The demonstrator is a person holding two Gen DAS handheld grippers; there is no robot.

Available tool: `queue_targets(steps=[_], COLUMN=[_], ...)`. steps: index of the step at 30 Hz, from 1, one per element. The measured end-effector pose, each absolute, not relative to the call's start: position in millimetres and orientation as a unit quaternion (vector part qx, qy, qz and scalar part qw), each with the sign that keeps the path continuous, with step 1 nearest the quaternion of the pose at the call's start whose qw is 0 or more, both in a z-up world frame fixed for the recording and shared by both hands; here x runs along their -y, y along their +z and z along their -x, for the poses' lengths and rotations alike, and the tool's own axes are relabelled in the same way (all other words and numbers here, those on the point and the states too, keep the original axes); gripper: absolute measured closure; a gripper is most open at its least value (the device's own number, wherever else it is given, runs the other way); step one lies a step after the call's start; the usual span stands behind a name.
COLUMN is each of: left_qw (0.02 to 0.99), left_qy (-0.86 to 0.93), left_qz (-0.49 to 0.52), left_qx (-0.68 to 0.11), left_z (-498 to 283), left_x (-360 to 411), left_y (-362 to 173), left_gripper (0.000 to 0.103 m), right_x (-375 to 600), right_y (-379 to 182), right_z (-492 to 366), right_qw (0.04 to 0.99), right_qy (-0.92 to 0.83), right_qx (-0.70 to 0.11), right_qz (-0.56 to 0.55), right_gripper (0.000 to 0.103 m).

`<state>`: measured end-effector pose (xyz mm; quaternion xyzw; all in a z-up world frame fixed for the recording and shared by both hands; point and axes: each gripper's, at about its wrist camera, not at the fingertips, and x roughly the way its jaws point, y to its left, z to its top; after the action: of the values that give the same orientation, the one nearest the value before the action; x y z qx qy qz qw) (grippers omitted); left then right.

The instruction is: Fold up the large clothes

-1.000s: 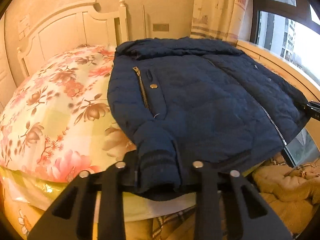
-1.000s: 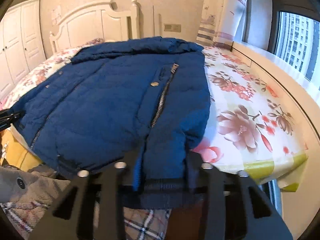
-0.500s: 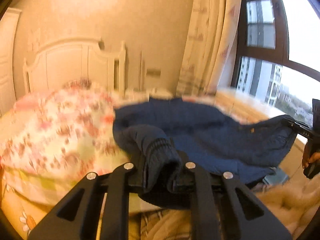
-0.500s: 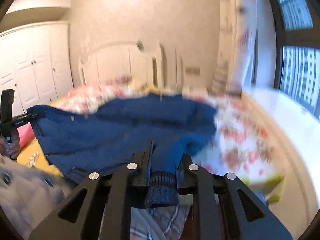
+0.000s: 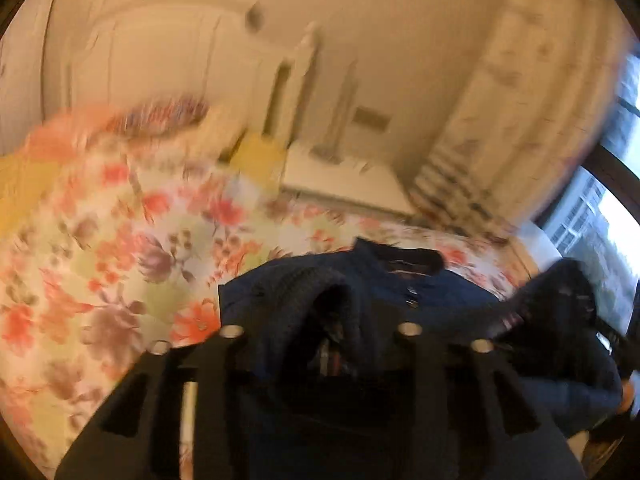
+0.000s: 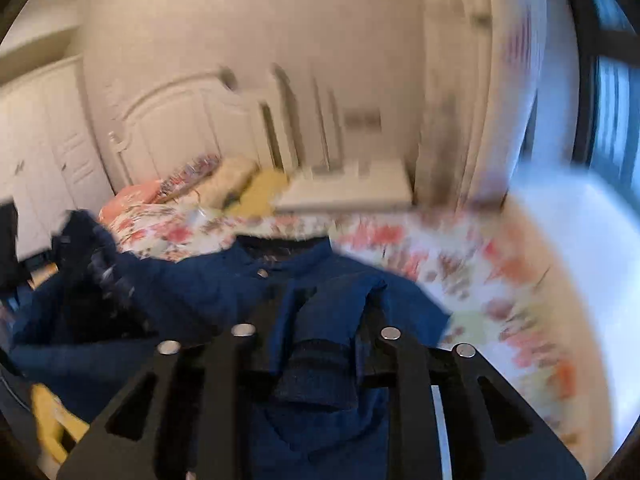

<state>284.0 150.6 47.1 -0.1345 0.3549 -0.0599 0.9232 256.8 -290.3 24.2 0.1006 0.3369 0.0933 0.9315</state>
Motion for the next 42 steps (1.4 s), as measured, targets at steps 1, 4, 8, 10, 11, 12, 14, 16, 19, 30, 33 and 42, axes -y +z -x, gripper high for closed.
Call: queue_targets(steps=[1, 4, 8, 10, 11, 12, 14, 16, 19, 30, 33, 42], left_qw=[0.919, 0.943, 0.943, 0.939, 0.937, 0.932, 0.916, 0.905, 0.888, 0.925, 0.932, 0.894], left_qy=[-0.052, 0.042, 0.051, 0.020, 0.003, -0.022, -0.061, -0.072, -0.097, -0.143, -0.112, -0.016], left_qz=[0.142, 0.094, 0.058, 0.031, 0.023, 0.015, 0.001, -0.005, -0.007, 0.017, 0.028, -0.014], left_qx=[-0.363, -0.316, -0.325, -0.341, -0.349, -0.361, -0.397, -0.419, -0.450, -0.352, -0.345, -0.448], left_z=[-296.0, -307.2, -327.2, -338.4, -340.0, -342.0, -352.3, -361.6, -375.2, -350.2, -383.1, -487.3], left_x=[-154.6, -167.9, -181.5, -176.4, -173.0, -167.2, -155.1, -151.4, -146.5, -143.6, -135.8, -106.1], left_y=[39.2, 29.6, 10.9, -4.5, -11.3, -20.1, -40.5, -57.6, -76.9, -5.3, 24.4, -103.8], left_gripper=[0.048, 0.008, 0.008, 0.008, 0.008, 0.008, 0.008, 0.008, 0.008, 0.095, 0.095, 0.080], right_x=[299.8, 319.9, 342.6, 341.7, 340.6, 338.1, 330.3, 321.6, 306.0, 285.3, 295.6, 286.5], right_y=[14.3, -0.3, -20.0, -34.9, -42.1, -49.6, -64.4, -73.9, -82.6, -13.5, 7.3, -109.0], right_z=[-270.9, -278.7, -288.2, -298.2, -303.1, -308.3, -319.2, -328.4, -341.7, -297.7, -330.7, -423.2], right_qw=[0.927, 0.936, 0.939, 0.933, 0.930, 0.926, 0.916, 0.909, 0.897, 0.946, 0.949, 0.899], right_qy=[0.082, 0.044, 0.012, 0.023, 0.031, 0.044, 0.070, 0.094, 0.131, 0.126, 0.090, 0.007], right_qx=[-0.345, -0.327, -0.326, -0.347, -0.356, -0.367, -0.388, -0.402, -0.421, -0.299, -0.303, -0.437], right_qz=[-0.121, -0.126, -0.107, -0.088, -0.083, -0.078, -0.067, -0.058, -0.037, 0.023, 0.006, 0.003], right_gripper=[0.075, 0.016, 0.004, 0.004, 0.004, 0.004, 0.004, 0.004, 0.004, 0.092, 0.092, 0.091])
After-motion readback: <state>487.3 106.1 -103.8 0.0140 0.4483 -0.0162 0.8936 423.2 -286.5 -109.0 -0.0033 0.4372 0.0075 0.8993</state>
